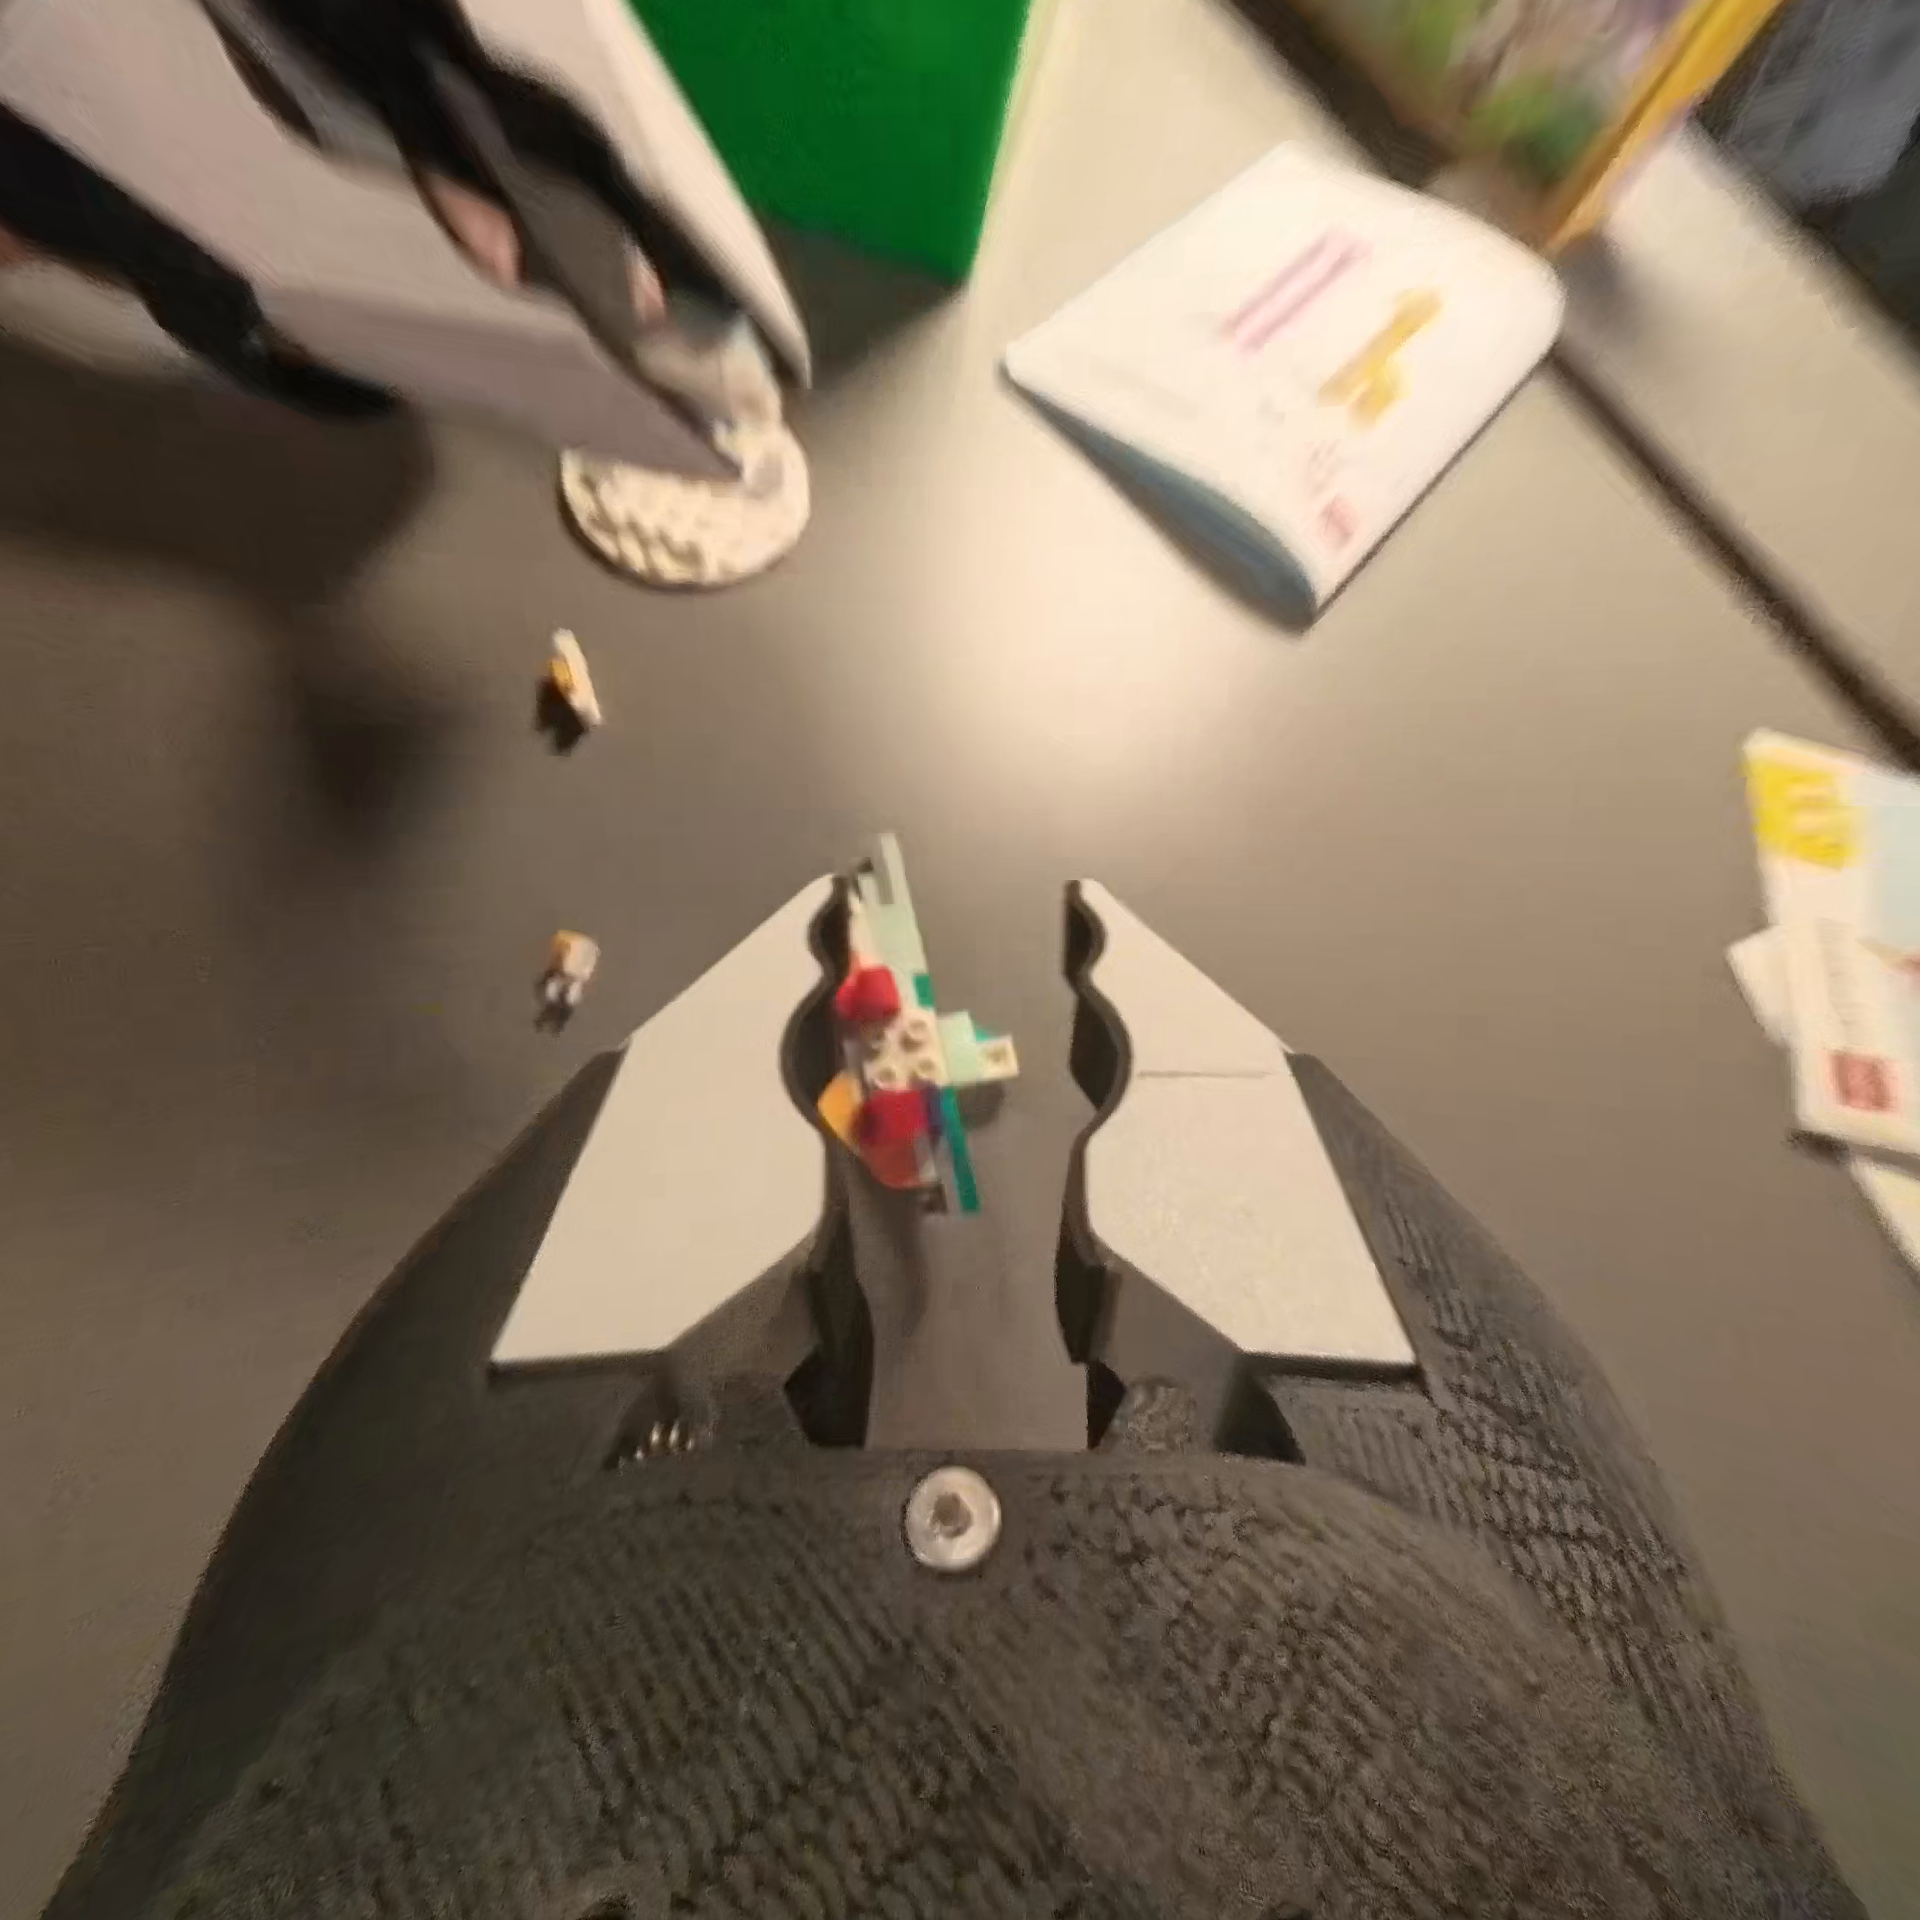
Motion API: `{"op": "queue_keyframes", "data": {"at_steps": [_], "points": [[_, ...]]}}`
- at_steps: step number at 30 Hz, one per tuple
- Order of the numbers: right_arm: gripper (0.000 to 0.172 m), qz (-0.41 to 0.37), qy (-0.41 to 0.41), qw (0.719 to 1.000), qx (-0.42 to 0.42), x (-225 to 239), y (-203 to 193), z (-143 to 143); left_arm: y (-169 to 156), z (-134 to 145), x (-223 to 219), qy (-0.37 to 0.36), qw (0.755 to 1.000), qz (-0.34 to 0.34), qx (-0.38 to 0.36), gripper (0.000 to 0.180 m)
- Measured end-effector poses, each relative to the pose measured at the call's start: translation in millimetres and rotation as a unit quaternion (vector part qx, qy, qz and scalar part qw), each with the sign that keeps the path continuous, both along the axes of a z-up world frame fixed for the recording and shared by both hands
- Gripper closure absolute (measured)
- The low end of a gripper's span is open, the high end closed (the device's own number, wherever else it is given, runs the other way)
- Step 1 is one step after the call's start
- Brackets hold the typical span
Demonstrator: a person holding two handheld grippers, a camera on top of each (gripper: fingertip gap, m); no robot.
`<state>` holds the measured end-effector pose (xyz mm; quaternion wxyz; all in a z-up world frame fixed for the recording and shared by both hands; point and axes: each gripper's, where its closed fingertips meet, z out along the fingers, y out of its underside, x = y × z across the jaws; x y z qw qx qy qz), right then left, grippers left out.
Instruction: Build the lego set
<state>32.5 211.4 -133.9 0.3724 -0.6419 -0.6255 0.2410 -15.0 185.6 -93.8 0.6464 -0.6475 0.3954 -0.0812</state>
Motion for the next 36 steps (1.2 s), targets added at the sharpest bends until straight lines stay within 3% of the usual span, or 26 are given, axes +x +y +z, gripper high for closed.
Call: {"op": "queue_keyframes", "data": {"at_steps": [1, 3, 7, 11, 15, 20, 22, 25, 29, 33, 36], "points": [[0.144, 0.012, 0.038, 0.999, -0.006, -4.4, -5.7, 12.0, -2.9, 3.4, 4.1, -0.003, 1.000, -0.009, 0.013, 0.171], [0.157, 0.040, 0.123, 0.988, -0.089, -13.9, -24.2, 34.6, -8.8, 12.6, 10.3, 0.007, 0.998, -0.017, 0.062, 0.170], [0.156, 0.082, 0.223, 0.927, -0.291, -23.3, -49.3, 59.1, -20.6, 18.9, 23.5, 0.068, 0.985, -0.026, 0.159, 0.170], [0.158, 0.110, 0.234, 0.897, -0.359, -27.8, -64.9, 61.3, -27.0, 18.7, 33.2, 0.112, 0.972, -0.030, 0.207, 0.170], [0.165, 0.118, 0.234, 0.896, -0.358, -27.9, -68.1, 61.1, -28.8, 15.3, 36.9, 0.135, 0.966, -0.032, 0.219, 0.170], [0.165, 0.123, 0.219, 0.922, -0.296, -27.5, -67.1, 55.4, -25.0, 9.3, 34.0, 0.137, 0.970, -0.029, 0.198, 0.170], [0.151, 0.128, 0.211, 0.924, -0.294, -27.6, -70.1, 54.2, -25.7, 10.5, 33.6, 0.144, 0.967, -0.028, 0.207, 0.170], [0.166, 0.122, 0.209, 0.923, -0.298, -28.3, -69.1, 51.9, -25.8, 10.2, 33.8, 0.151, 0.965, -0.025, 0.211, 0.170], [0.166, 0.144, 0.196, 0.935, -0.257, -25.8, -70.9, 49.3, -29.8, 8.0, 36.8, 0.141, 0.969, -0.049, 0.198, 0.169], [0.166, 0.170, 0.148, 0.972, -0.066, -20.2, -61.9, 34.3, -33.9, -4.1, 33.8, 0.131, 0.978, -0.088, 0.139, 0.163], [0.166, 0.185, 0.084, 0.969, 0.144, -16.3, -48.8, 19.6, -31.0, -13.3, 31.8, 0.130, 0.982, -0.095, 0.097, 0.163]]}}
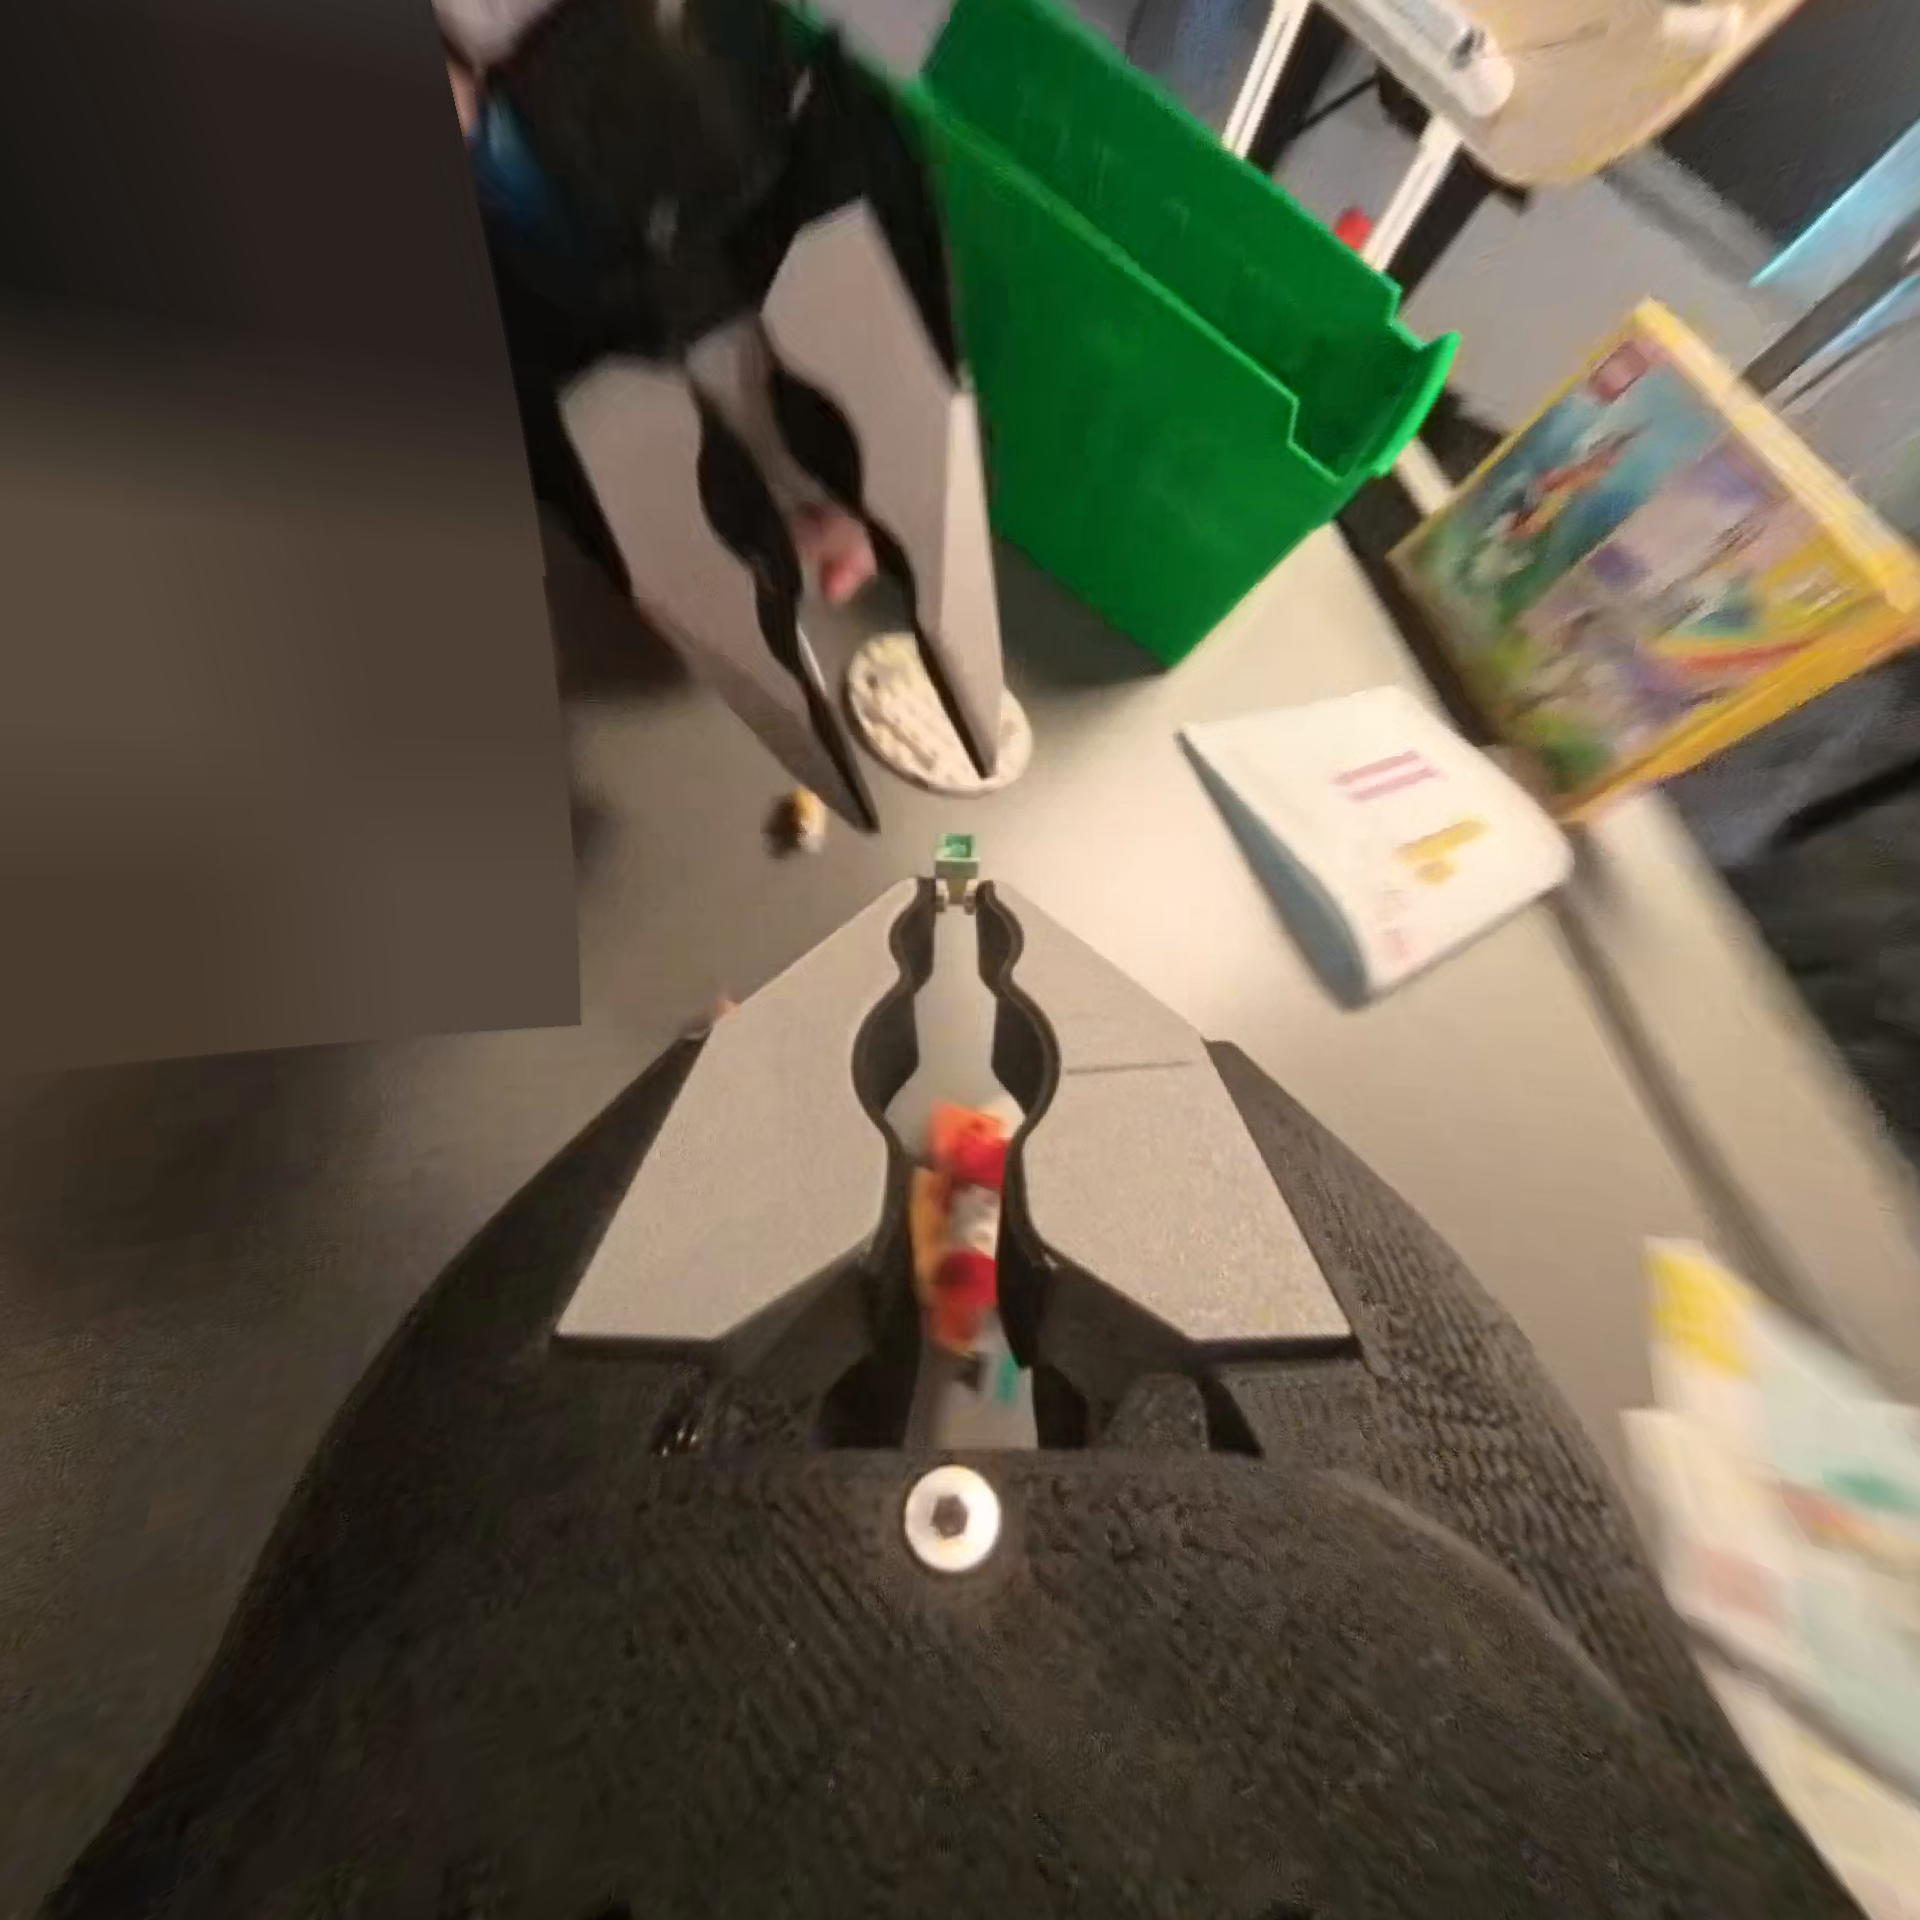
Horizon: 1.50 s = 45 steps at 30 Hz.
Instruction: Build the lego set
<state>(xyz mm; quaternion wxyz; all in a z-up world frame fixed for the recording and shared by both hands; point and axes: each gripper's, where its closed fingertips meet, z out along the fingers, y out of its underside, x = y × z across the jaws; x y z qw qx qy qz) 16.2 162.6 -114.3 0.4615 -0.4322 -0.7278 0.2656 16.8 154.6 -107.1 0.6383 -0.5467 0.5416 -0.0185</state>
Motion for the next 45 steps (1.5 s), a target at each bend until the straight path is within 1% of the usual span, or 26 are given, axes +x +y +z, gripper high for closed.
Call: {"op": "queue_keyframes", "data": {"at_steps": [2, 3, 4, 8, 11, 13, 15, 19, 22, 25, 26, 27, 30, 33, 35, 38, 40, 42, 45], "points": [[0.166, -0.007, -0.023, 0.989, 0.146, 1.6, 8.8, -8.7, 0.8, -7.1, 1.2, 0.015, 1.000, 0.002, -0.015, 0.166], [0.166, -0.007, -0.033, 0.980, 0.194, 1.6, 10.6, -12.2, 1.5, -9.5, 1.5, 0.025, 1.000, 0.006, -0.012, 0.167], [0.166, -0.002, -0.035, 0.975, 0.221, 0.3, 8.7, -14.3, 2.3, -11.8, 1.6, 0.037, 0.999, 0.011, -0.007, 0.168], [0.166, 0.008, -0.025, 0.966, 0.256, -4.3, 2.5, -12.7, 8.5, -21.6, -0.8, 0.085, 0.996, 0.039, 0.007, 0.166], [0.166, 0.008, -0.032, 0.963, 0.269, -5.0, 2.5, -16.0, 8.6, -23.2, 0.5, 0.099, 0.994, 0.040, 0.018, 0.166], [0.166, 0.006, -0.039, 0.959, 0.282, -5.9, 3.0, -18.3, 8.6, -22.7, 2.0, 0.106, 0.993, 0.041, 0.029, 0.171], [0.166, 0.002, -0.041, 0.956, 0.291, -6.8, 3.4, -18.9, 11.6, -25.0, 0.6, 0.127, 0.990, 0.054, 0.041, 0.175], [0.166, -0.007, -0.049, 0.952, 0.301, -7.1, 6.6, -20.2, 15.6, -27.2, -1.3, 0.160, 0.982, 0.074, 0.071, 0.175], [0.166, -0.013, -0.051, 0.952, 0.302, -8.0, 7.7, -20.9, 16.7, -27.8, -2.6, 0.167, 0.981, 0.080, 0.057, 0.175], [0.166, -0.026, -0.034, 0.963, 0.266, -9.9, 10.2, -18.1, 18.4, -25.9, -4.2, 0.165, 0.981, 0.087, 0.049, 0.176], [0.165, -0.031, -0.036, 0.966, 0.252, -10.2, 11.2, -19.1, 18.2, -25.4, -4.3, 0.163, 0.982, 0.086, 0.051, 0.176], [0.160, -0.035, -0.044, 0.967, 0.248, -9.8, 12.9, -21.3, 17.1, -25.9, -3.5, 0.163, 0.982, 0.080, 0.051, 0.176], [0.158, -0.033, -0.047, 0.966, 0.253, -11.1, 12.4, -25.2, 16.7, -29.2, -3.5, 0.169, 0.981, 0.078, 0.048, 0.176], [0.161, -0.031, -0.042, 0.964, 0.259, -12.6, 11.4, -24.5, 16.3, -30.0, -3.0, 0.170, 0.982, 0.075, 0.046, 0.176], [0.165, -0.030, -0.039, 0.962, 0.268, -12.9, 11.1, -23.4, 15.6, -28.2, -3.4, 0.160, 0.983, 0.073, 0.043, 0.176], [0.166, -0.042, -0.032, 0.955, 0.291, -14.8, 11.5, -17.7, 15.1, -22.2, -5.8, 0.149, 0.985, 0.077, 0.044, 0.176], [0.166, -0.049, -0.042, 0.949, 0.310, -17.1, 12.3, -22.0, 15.4, -27.0, -9.2, 0.163, 0.982, 0.089, 0.038, 0.176], [0.166, -0.047, -0.058, 0.939, 0.337, -19.8, 12.1, -30.2, 14.6, -35.4, -13.2, 0.199, 0.974, 0.095, 0.050, 0.176], [0.166, -0.046, -0.055, 0.933, 0.352, -22.8, 10.0, -29.8, 12.2, -34.4, -16.6, 0.200, 0.974, 0.099, 0.050, 0.176]]}}
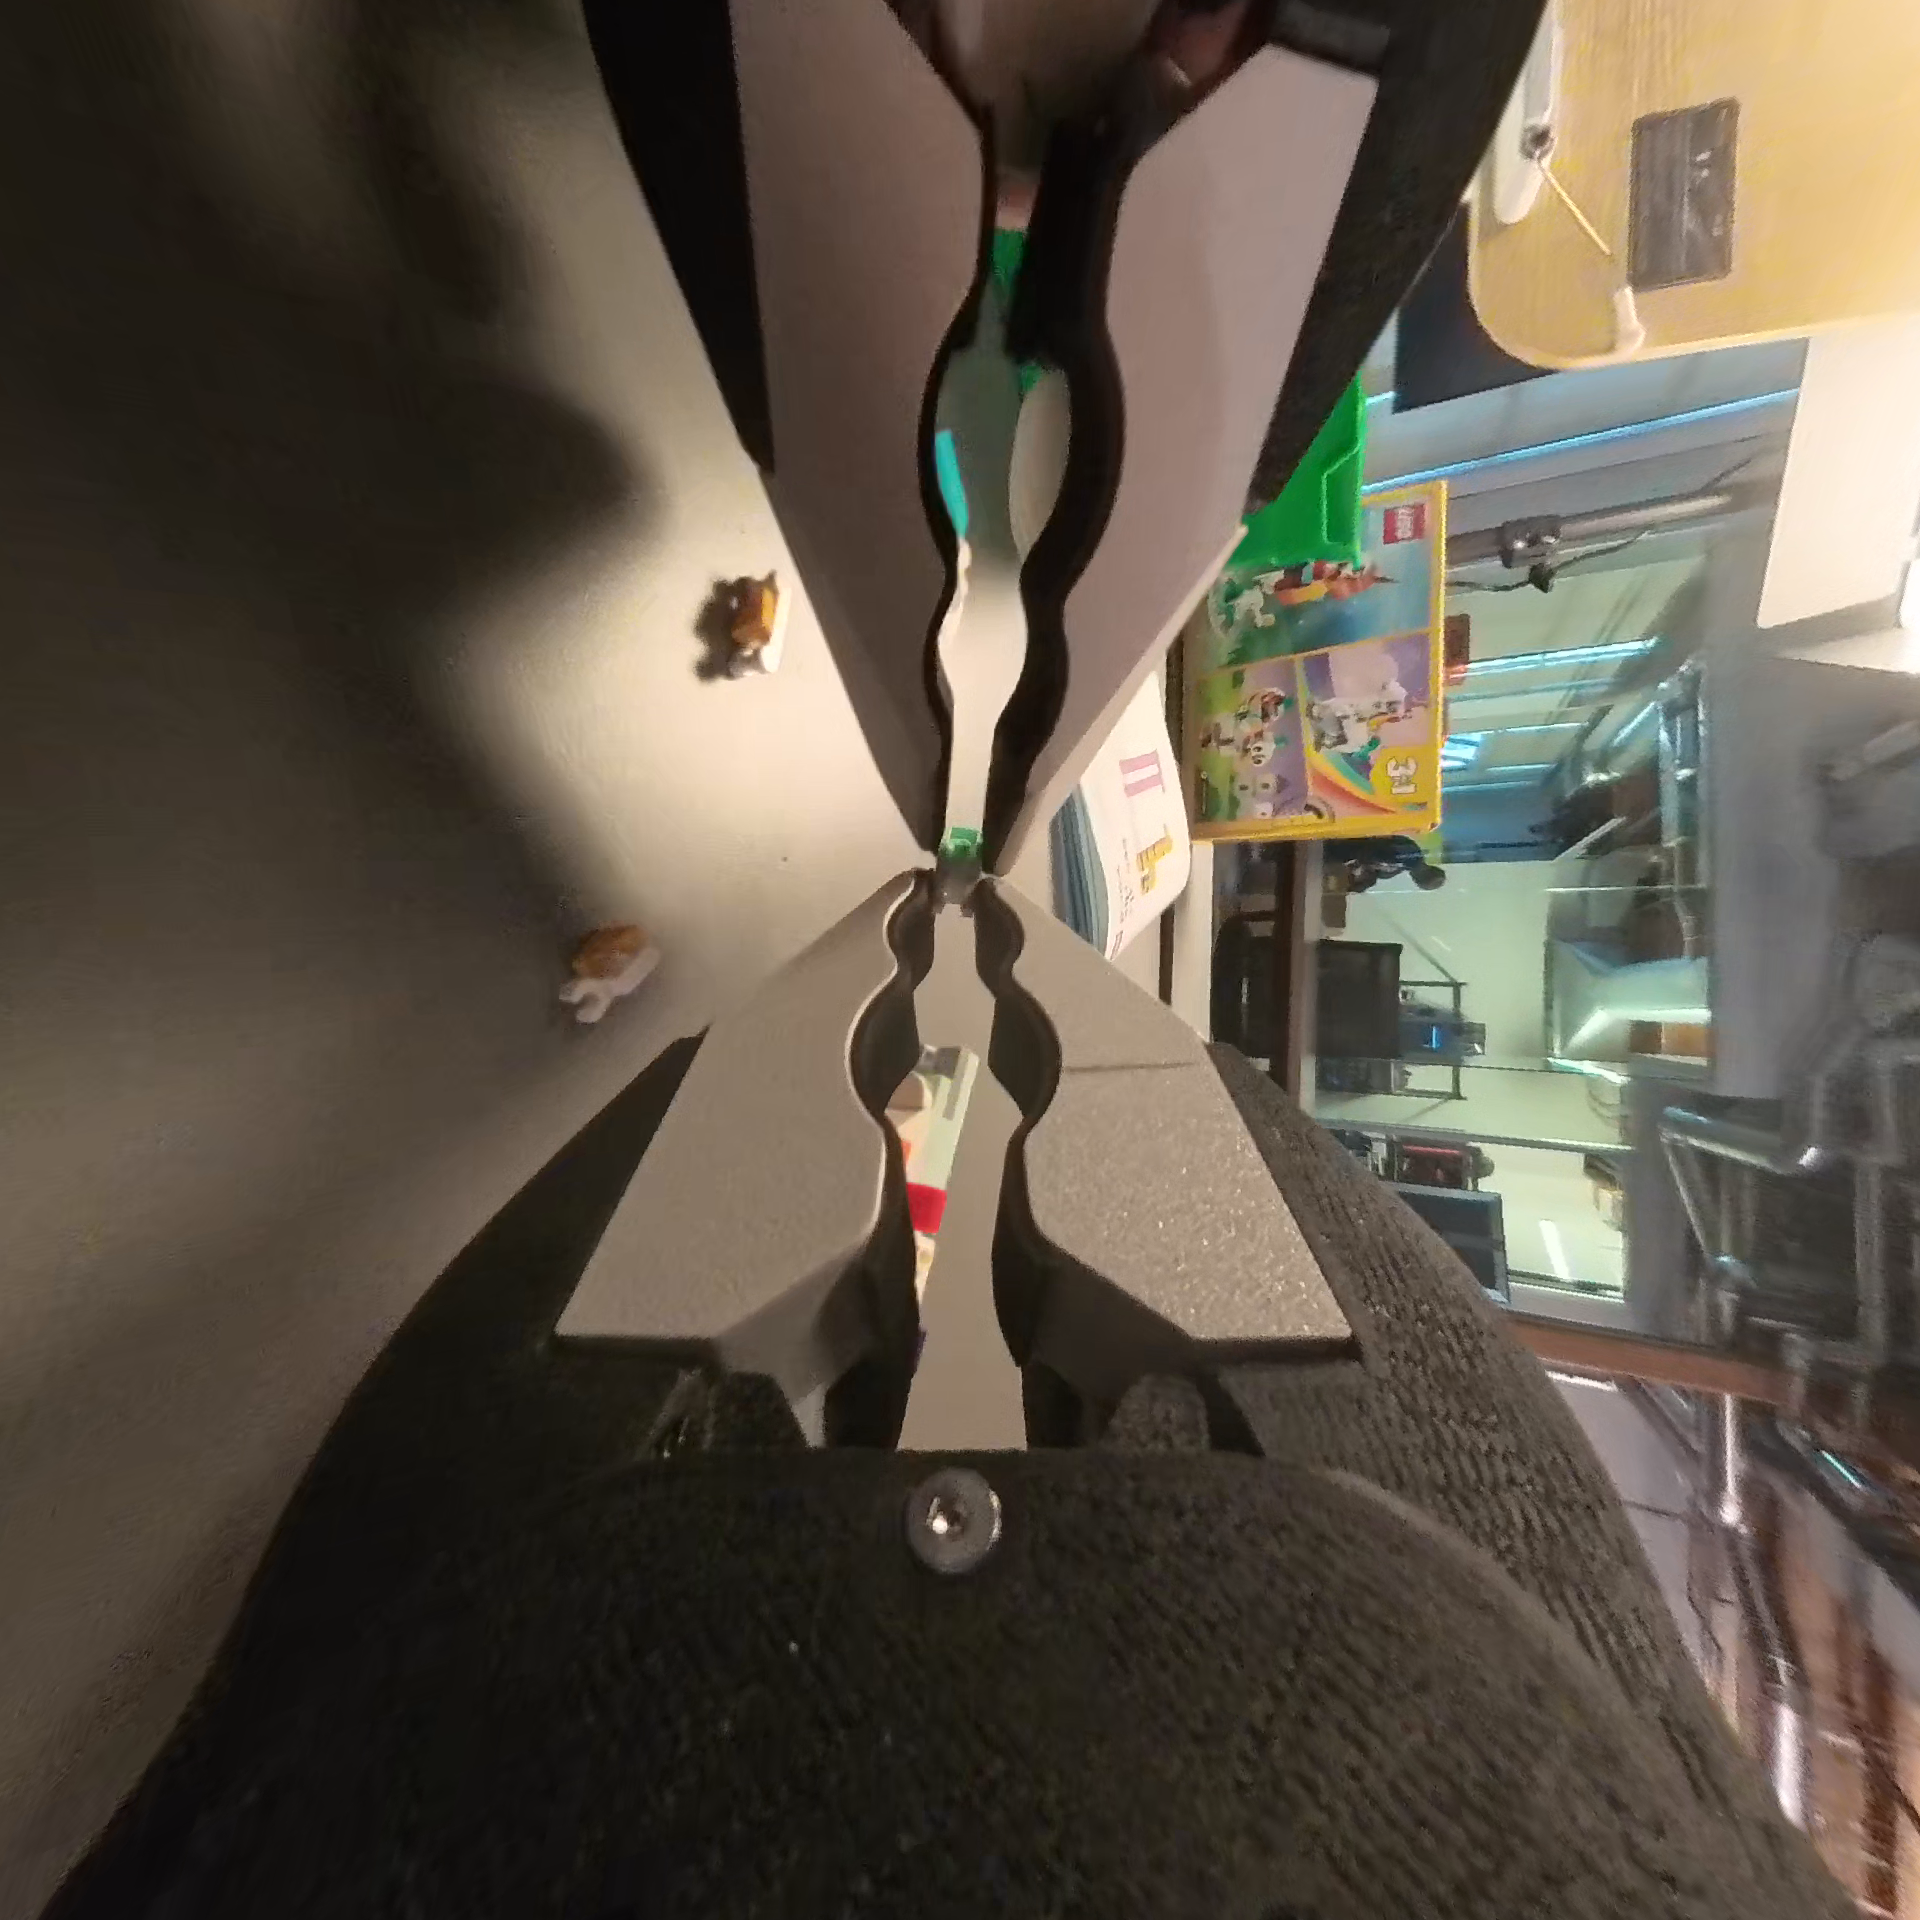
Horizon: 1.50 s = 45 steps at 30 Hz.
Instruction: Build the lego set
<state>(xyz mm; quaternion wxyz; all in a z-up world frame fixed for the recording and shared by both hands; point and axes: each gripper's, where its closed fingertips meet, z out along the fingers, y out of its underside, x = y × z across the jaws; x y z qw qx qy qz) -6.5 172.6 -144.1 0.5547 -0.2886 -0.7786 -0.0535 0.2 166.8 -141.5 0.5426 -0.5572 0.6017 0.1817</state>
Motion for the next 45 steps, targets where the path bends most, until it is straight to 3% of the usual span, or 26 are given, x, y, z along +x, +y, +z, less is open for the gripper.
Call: {"op": "queue_keyframes", "data": {"at_steps": [11, 13, 16, 18, 22, 24, 27, 37, 45], "points": [[0.165, 0.036, 0.011, 0.999, -0.002, -5.4, -21.1, 2.2, -24.4, 4.5, -7.4, -0.011, 1.000, -0.005, 0.010, 0.176], [0.166, -0.046, -0.037, 0.997, 0.044, 12.7, 20.2, -9.0, -30.8, 11.6, -30.8, 0.000, 0.999, 0.023, 0.036, 0.179], [0.166, -0.044, 0.019, 0.998, -0.045, 16.6, 21.3, 4.7, -51.1, 3.6, -56.5, -0.096, 0.993, 0.051, -0.040, 0.180], [0.166, -0.022, 0.014, 0.999, -0.044, 6.4, 8.5, 1.8, -54.6, -2.8, -55.9, -0.088, 0.994, 0.048, -0.042, 0.180], [0.166, 0.014, 0.027, 0.997, -0.066, -6.3, -10.2, 1.5, -44.2, 10.2, -42.6, -0.128, 0.990, 0.045, -0.028, 0.176], [0.166, 0.032, 0.038, 0.996, -0.068, -10.9, -19.8, 4.8, -39.9, 6.6, -34.0, -0.110, 0.993, 0.038, -0.030, 0.163], [0.166, 0.055, 0.031, 0.997, -0.052, -14.6, -29.8, 1.3, -37.2, 1.3, -21.3, -0.063, 0.998, 0.022, -0.017, 0.158], [0.166, 0.074, 0.024, 0.996, -0.046, -15.6, -40.2, -0.5, -34.6, 2.4, -13.4, -0.018, 0.999, 0.020, 0.017, 0.172], [0.165, 0.062, 0.020, 0.997, -0.040, -16.4, -40.6, -3.7, -38.7, -3.1, -16.6, -0.004, 0.999, 0.036, 0.000, 0.176]]}}
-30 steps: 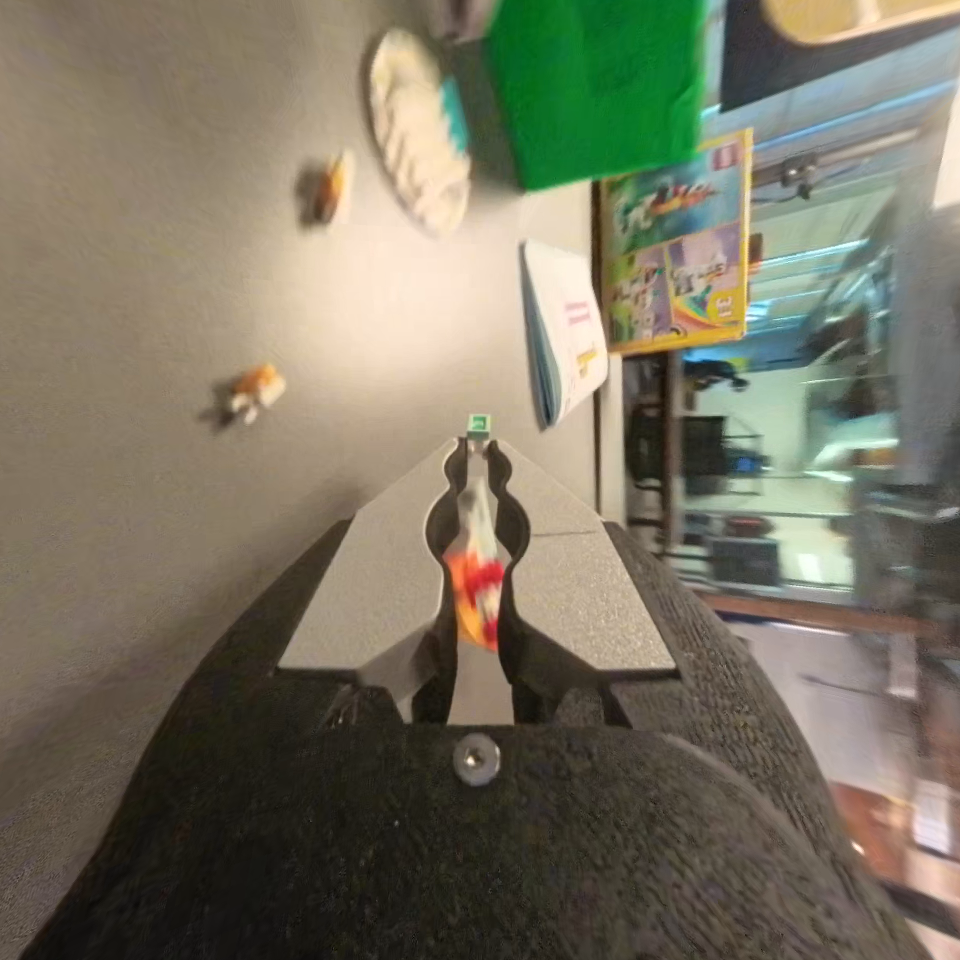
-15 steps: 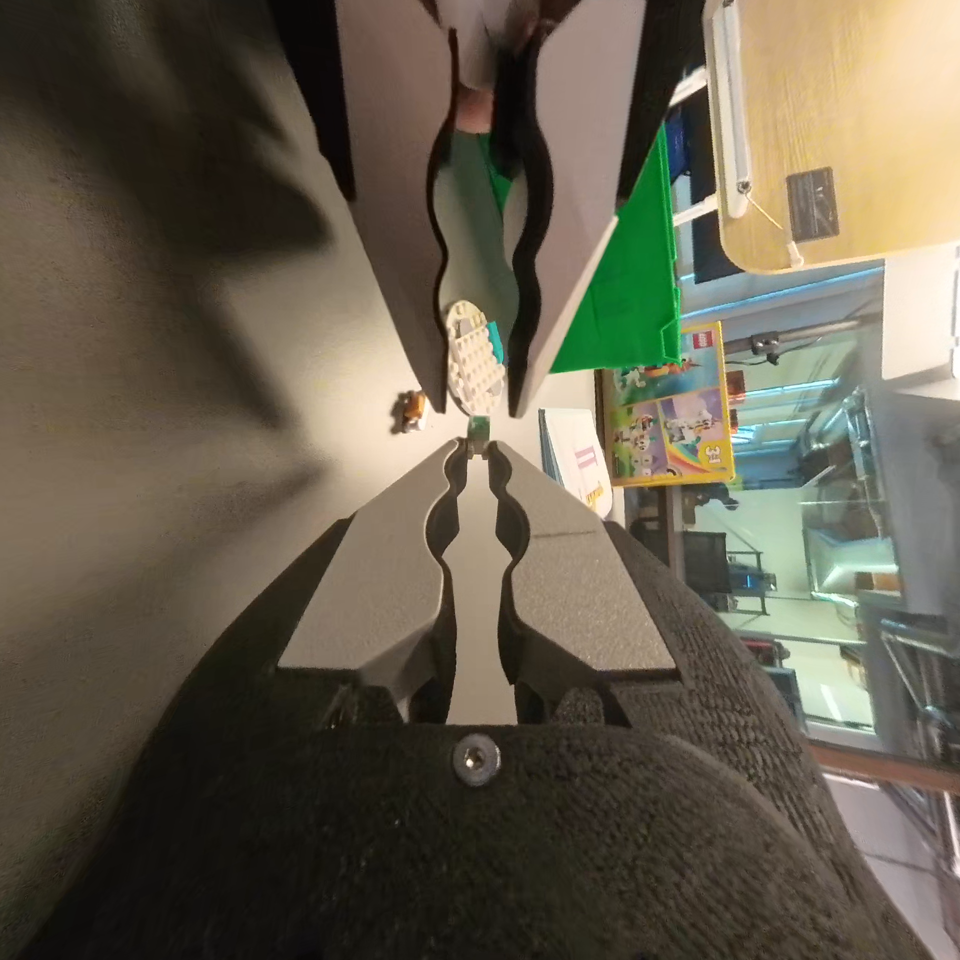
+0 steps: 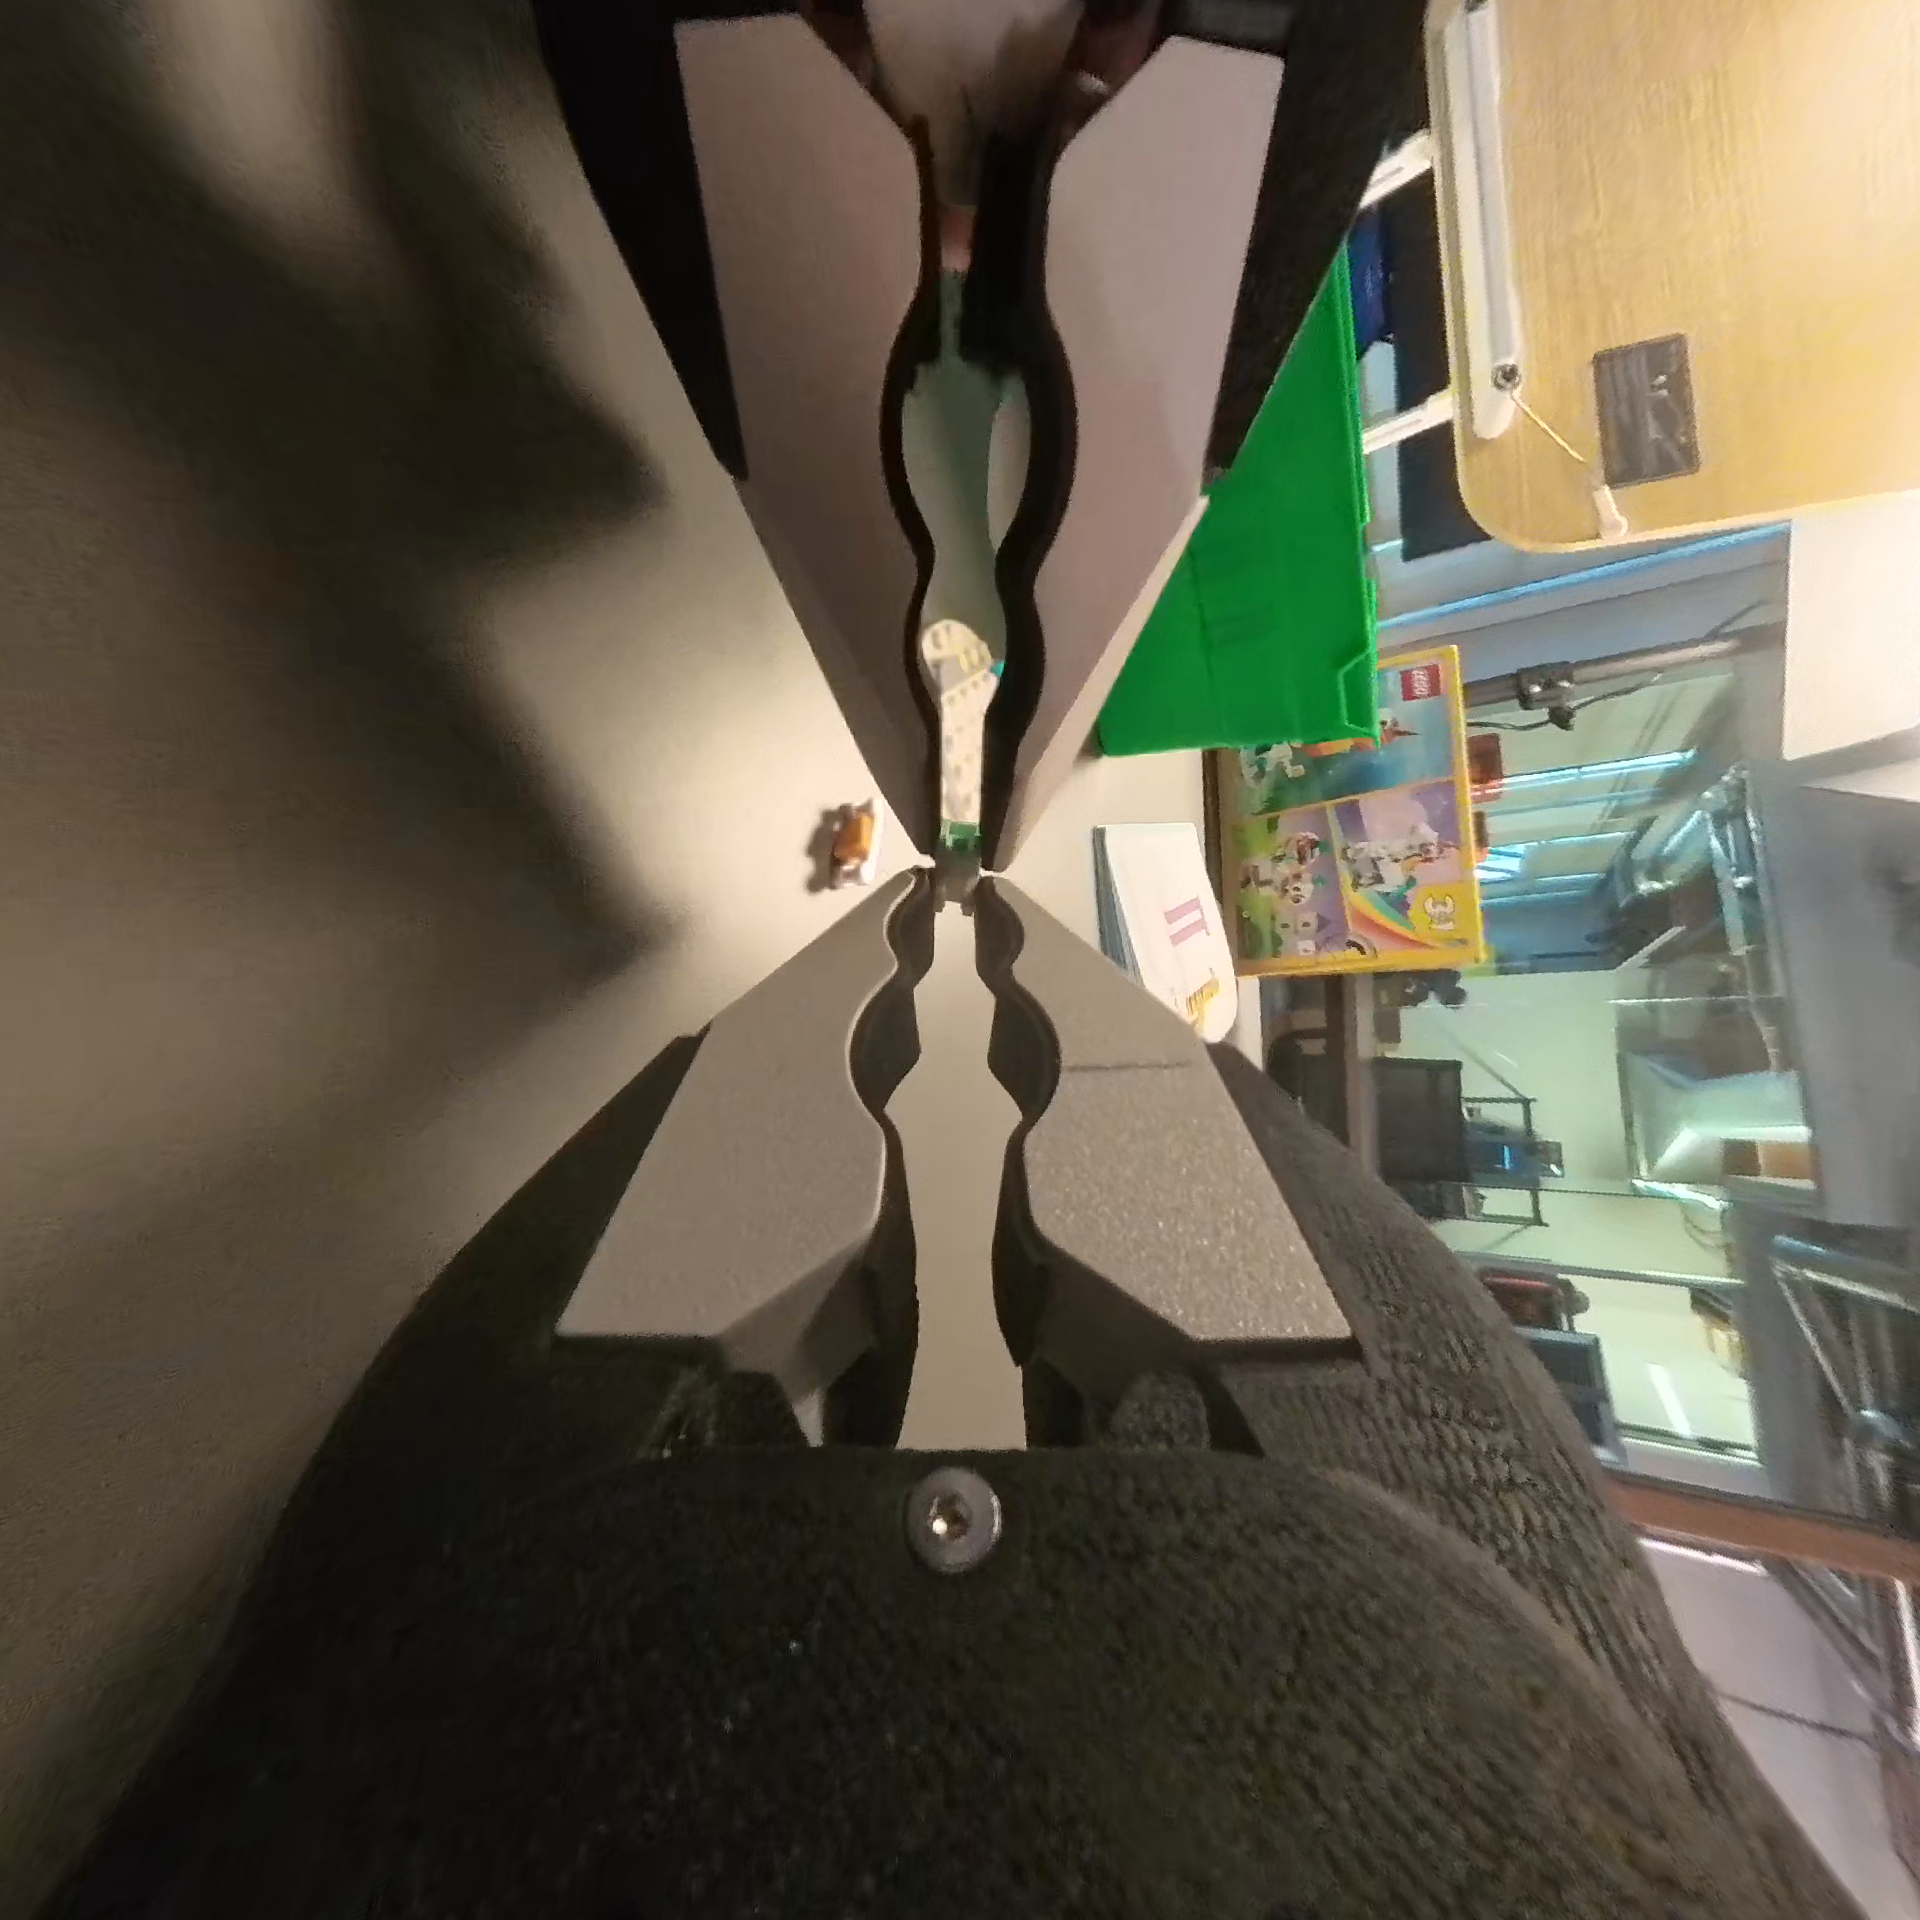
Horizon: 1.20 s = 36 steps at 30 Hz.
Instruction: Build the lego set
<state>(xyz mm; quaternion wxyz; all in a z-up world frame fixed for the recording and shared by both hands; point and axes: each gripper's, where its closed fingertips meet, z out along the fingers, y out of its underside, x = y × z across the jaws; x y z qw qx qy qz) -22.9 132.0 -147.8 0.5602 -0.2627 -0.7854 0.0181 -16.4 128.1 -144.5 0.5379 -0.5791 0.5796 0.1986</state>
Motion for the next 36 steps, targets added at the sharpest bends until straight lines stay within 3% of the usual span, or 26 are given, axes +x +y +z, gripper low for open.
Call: {"op": "queue_keyframes", "data": {"at_steps": [3, 5, 6, 7, 9, 13, 21, 24, 27, 31, 33, 36], "points": [[0.165, 0.000, 0.004, 1.000, -0.004, 0.6, -1.9, 2.5, -4.8, 3.8, -0.6, -0.014, 1.000, -0.005, -0.001, 0.176], [0.166, -0.108, -0.060, 0.991, 0.055, 25.1, 54.2, -14.4, -6.6, 22.5, -22.9, -0.023, 0.998, 0.023, 0.052, 0.180], [0.166, -0.125, -0.056, 0.990, 0.020, 37.2, 68.7, -17.2, -9.2, 23.9, -37.8, -0.050, 0.997, 0.043, 0.032, 0.180], [0.166, -0.119, -0.017, 0.992, -0.029, 37.8, 65.1, -4.8, -11.4, 23.9, -43.3, -0.075, 0.996, 0.045, 0.017, 0.180], [0.166, -0.100, 0.015, 0.994, -0.030, 29.1, 53.2, 12.5, -11.2, 20.1, -33.0, -0.080, 0.996, 0.025, 0.010, 0.180], [0.166, -0.078, 0.000, 0.997, -0.016, 22.9, 44.4, 1.1, -9.9, 14.2, -15.1, -0.108, 0.994, -0.002, -0.020, 0.176], [0.166, -0.034, 0.055, 0.997, -0.040, 14.2, 28.5, 12.0, -3.4, 10.9, -30.0, -0.175, 0.981, 0.041, -0.079, 0.176], [0.166, -0.012, 0.095, 0.995, -0.034, 10.5, 22.3, 21.0, 0.2, 24.5, -41.4, -0.182, 0.980, 0.059, -0.050, 0.176], [0.166, -0.003, 0.120, 0.992, -0.027, 10.2, 20.6, 26.0, 0.3, 69.0, -61.4, -0.184, 0.977, 0.103, 0.026, 0.176], [0.164, -0.004, 0.141, 0.988, -0.062, 10.7, 21.9, 31.1, -3.3, 137.4, -122.6, -0.234, 0.941, 0.228, 0.091, 0.176], [0.164, -0.005, 0.152, 0.986, -0.073, 11.0, 22.4, 35.2, -1.4, 144.0, -167.9, -0.243, 0.917, 0.309, 0.070, 0.175], [0.165, -0.002, 0.153, 0.985, -0.084, 11.6, 21.1, 35.4, 1.3, 120.1, -219.7, -0.272, 0.876, 0.397, -0.034, 0.175]]}}
